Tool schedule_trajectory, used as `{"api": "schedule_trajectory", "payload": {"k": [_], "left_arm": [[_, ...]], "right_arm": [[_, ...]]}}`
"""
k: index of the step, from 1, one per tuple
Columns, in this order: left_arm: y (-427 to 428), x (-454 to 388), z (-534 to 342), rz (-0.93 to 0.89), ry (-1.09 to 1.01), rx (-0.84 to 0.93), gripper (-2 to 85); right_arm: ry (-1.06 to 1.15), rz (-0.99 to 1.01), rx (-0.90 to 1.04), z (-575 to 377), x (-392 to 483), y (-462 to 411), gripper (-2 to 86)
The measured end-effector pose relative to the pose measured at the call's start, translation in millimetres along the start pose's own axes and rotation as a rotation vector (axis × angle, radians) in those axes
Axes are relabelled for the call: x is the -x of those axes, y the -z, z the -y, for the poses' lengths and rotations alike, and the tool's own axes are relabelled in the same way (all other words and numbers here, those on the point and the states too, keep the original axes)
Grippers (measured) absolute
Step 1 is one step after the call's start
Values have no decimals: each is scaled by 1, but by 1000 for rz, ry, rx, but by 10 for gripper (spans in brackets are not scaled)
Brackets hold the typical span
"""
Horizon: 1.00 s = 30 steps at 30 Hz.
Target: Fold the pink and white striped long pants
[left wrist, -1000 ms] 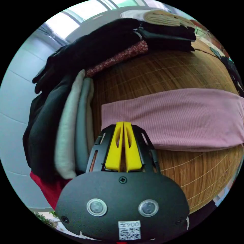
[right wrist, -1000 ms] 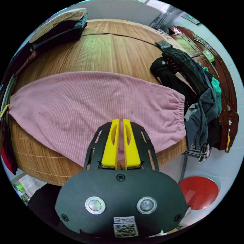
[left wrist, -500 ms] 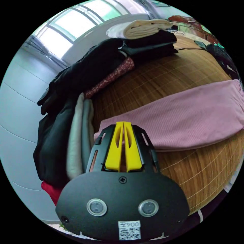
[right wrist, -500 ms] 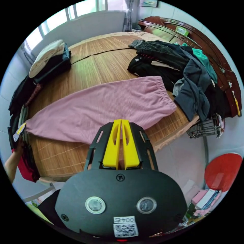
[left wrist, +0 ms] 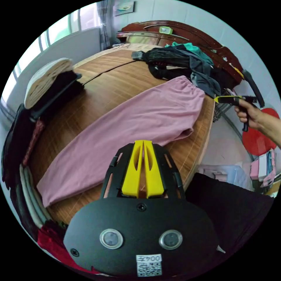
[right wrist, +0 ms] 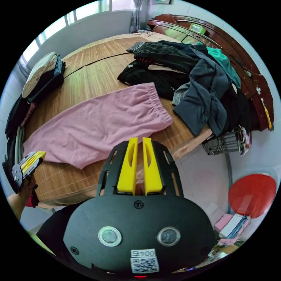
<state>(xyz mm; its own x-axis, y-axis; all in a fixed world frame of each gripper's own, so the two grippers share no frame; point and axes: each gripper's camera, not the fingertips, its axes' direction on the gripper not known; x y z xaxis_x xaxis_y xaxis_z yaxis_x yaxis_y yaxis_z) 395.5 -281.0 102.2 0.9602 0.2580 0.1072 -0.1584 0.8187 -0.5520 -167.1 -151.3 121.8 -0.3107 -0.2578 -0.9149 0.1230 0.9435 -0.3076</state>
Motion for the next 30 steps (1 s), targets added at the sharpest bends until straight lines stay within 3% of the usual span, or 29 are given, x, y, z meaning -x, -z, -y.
{"api": "schedule_trajectory", "payload": {"k": [5,7,11,15,21,24,25,27,30], "left_arm": [[-64,-101,68,-17,-197,1,6],[-102,-142,61,33,-285,89,6],[-89,-169,66,143,-296,58,6],[-24,-149,107,123,-65,-3,8],[15,-55,113,294,461,108,8],[25,-1,103,388,639,144,7],[22,19,99,390,688,175,7],[2,47,85,325,759,309,6],[28,63,85,183,777,234,6]], "right_arm": [[334,-119,26,101,-1,-45,45],[327,-177,117,130,-16,-79,48],[181,117,128,174,-52,-70,47],[264,84,33,173,-39,-25,49],[402,150,62,161,23,-6,40],[542,57,33,160,66,-11,38],[586,-6,91,161,77,-26,38],[562,30,30,165,78,-23,36],[489,94,154,198,80,-4,14]]}}
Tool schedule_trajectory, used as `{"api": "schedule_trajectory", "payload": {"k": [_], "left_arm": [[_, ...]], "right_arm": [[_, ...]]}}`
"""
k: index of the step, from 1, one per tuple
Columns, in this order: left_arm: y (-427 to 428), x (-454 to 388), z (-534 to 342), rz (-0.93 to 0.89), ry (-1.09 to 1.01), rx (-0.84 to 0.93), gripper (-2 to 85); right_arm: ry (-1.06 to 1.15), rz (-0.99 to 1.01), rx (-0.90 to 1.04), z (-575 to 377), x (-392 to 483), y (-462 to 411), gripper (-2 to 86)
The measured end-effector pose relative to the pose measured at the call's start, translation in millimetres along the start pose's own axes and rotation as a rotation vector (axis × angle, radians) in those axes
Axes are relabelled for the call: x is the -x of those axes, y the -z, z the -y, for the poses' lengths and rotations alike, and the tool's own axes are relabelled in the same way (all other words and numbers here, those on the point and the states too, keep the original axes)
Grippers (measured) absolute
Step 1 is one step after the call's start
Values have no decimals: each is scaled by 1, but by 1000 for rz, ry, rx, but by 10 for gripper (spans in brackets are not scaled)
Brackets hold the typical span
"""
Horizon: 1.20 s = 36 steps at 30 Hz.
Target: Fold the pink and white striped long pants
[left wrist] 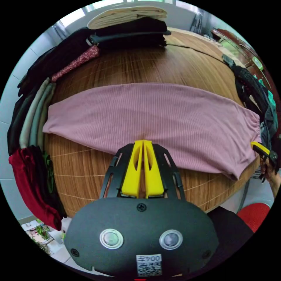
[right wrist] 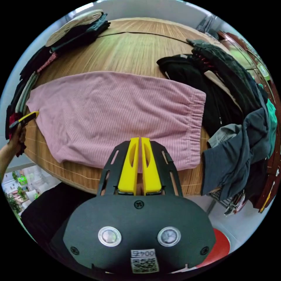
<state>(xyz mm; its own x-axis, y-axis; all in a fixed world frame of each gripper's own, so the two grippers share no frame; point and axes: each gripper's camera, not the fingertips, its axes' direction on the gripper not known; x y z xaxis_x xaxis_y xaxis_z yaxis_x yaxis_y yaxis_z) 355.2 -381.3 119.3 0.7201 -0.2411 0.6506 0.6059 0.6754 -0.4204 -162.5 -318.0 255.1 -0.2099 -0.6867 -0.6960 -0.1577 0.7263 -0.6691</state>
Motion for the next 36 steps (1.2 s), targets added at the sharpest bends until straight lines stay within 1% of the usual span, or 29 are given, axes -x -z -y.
{"api": "schedule_trajectory", "payload": {"k": [1,2,4,5,7,9,11,12,14,15,16,17,19,20,21,22,23,25,27,28,29,30,32,33,34,36], "left_arm": [[24,1,3,15,37,-39,6],[38,2,2,26,50,-81,6],[90,19,-1,16,105,-219,6],[100,28,0,15,131,-230,6],[128,74,12,28,212,-250,6],[144,114,27,51,259,-256,6],[154,152,44,52,283,-248,6],[156,176,55,40,293,-223,7],[153,208,71,44,303,-154,7],[149,228,76,63,324,-91,7],[151,246,76,-5,327,-86,7],[158,254,73,-54,341,-121,7],[181,283,66,-237,453,-143,7],[191,287,64,-266,472,-153,7],[215,292,58,-302,482,-228,7],[239,295,51,-315,462,-300,7],[248,296,49,-304,451,-315,7],[267,308,47,-245,461,-307,7],[269,322,51,-230,492,-268,7],[270,330,56,-266,496,-233,7],[276,332,57,-279,507,-241,7],[290,336,59,-294,544,-236,7],[321,333,57,-281,574,-268,8],[347,327,51,-259,565,-319,8],[369,322,42,-243,559,-338,8],[393,319,28,-221,576,-348,9]], "right_arm": [[-6,-8,-19,9,2,18,5],[0,1,-107,14,8,42,2],[-8,38,-156,26,24,70,1],[-7,84,-153,37,40,83,4],[25,158,-168,56,75,99,18],[104,228,-164,77,123,109,41],[215,279,-161,105,195,115,56],[240,288,-159,112,212,115,59],[339,288,-98,137,278,109,74],[354,279,-77,143,292,106,76],[377,243,-20,153,314,96,78],[392,163,61,159,330,83,78],[414,132,47,167,343,95,74],[397,137,51,175,347,108,65],[387,147,20,178,349,118,60],[361,162,-45,184,353,138,46],[342,187,-83,194,359,154,34],[336,223,-129,214,375,170,22],[372,214,-128,239,402,174,23],[394,185,-82,257,421,168,27],[397,158,2,274,439,160,27],[390,147,23,280,446,160,27],[372,199,-74,291,468,191,21],[375,223,-98,291,474,200,22],[395,258,-136,292,490,215,25],[463,262,-187,290,520,230,33]]}}
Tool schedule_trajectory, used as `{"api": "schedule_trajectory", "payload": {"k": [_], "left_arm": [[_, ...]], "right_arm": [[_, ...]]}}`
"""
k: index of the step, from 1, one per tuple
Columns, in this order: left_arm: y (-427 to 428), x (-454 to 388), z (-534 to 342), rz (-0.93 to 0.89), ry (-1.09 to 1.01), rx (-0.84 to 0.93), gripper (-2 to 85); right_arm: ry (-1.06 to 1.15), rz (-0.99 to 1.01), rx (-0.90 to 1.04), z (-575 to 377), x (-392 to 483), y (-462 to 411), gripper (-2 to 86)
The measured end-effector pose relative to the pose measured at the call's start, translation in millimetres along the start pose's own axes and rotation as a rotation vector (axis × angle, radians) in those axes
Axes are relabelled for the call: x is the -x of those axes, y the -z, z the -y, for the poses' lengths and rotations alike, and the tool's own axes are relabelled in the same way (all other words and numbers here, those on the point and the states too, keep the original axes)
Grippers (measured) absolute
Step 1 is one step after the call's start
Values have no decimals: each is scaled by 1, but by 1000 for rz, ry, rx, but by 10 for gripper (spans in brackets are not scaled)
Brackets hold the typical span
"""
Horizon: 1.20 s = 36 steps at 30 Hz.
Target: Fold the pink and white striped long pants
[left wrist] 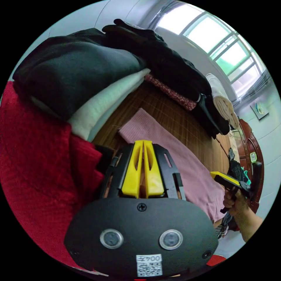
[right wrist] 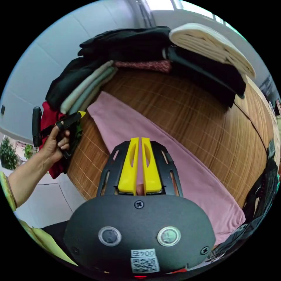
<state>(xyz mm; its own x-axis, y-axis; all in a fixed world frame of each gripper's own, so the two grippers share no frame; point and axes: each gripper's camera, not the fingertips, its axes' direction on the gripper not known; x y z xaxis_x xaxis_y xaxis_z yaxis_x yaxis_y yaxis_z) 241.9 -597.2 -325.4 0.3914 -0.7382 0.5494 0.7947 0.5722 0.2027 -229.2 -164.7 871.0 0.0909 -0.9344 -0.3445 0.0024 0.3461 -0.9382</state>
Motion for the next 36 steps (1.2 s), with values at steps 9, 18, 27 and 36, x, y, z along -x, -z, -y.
{"api": "schedule_trajectory", "payload": {"k": [9,18,27,36], "left_arm": [[55,32,-8,-120,165,93,32],[84,45,17,-314,104,107,233],[83,64,41,-470,321,9,239],[53,81,27,-292,294,-63,72]], "right_arm": [[452,-23,-38,80,155,-51,86],[432,37,36,132,153,-114,46],[6,511,12,127,72,-142,43],[-30,525,-8,99,65,-170,57]]}}
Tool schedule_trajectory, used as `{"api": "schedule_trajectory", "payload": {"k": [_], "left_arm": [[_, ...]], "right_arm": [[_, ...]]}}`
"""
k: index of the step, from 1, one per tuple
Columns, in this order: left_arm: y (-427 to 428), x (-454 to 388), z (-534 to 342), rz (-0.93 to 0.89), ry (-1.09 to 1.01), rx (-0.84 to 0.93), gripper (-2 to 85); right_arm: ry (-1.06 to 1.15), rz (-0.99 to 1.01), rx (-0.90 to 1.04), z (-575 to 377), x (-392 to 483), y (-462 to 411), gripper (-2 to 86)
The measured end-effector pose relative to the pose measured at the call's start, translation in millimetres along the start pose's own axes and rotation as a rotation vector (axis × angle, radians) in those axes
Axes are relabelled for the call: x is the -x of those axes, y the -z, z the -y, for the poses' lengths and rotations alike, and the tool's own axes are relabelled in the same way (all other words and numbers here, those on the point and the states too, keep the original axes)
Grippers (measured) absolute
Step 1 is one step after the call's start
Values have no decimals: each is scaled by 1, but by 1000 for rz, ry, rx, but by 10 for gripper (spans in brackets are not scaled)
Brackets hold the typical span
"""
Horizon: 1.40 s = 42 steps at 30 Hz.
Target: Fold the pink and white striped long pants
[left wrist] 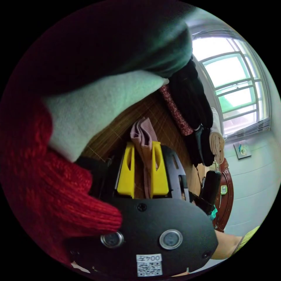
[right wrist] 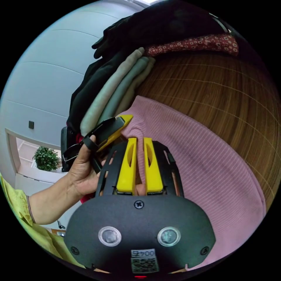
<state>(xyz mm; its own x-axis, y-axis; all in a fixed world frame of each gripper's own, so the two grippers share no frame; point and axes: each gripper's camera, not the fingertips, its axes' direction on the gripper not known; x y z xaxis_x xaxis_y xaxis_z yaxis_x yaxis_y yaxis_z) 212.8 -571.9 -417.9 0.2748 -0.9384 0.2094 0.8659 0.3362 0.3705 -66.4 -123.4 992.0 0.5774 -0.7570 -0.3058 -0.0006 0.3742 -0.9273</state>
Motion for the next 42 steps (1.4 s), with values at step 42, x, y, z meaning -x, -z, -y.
{"api": "schedule_trajectory", "payload": {"k": [42], "left_arm": [[-329,-47,-690,-25,-1543,359,68]], "right_arm": [[-843,650,-547,-584,-395,133,114]]}}
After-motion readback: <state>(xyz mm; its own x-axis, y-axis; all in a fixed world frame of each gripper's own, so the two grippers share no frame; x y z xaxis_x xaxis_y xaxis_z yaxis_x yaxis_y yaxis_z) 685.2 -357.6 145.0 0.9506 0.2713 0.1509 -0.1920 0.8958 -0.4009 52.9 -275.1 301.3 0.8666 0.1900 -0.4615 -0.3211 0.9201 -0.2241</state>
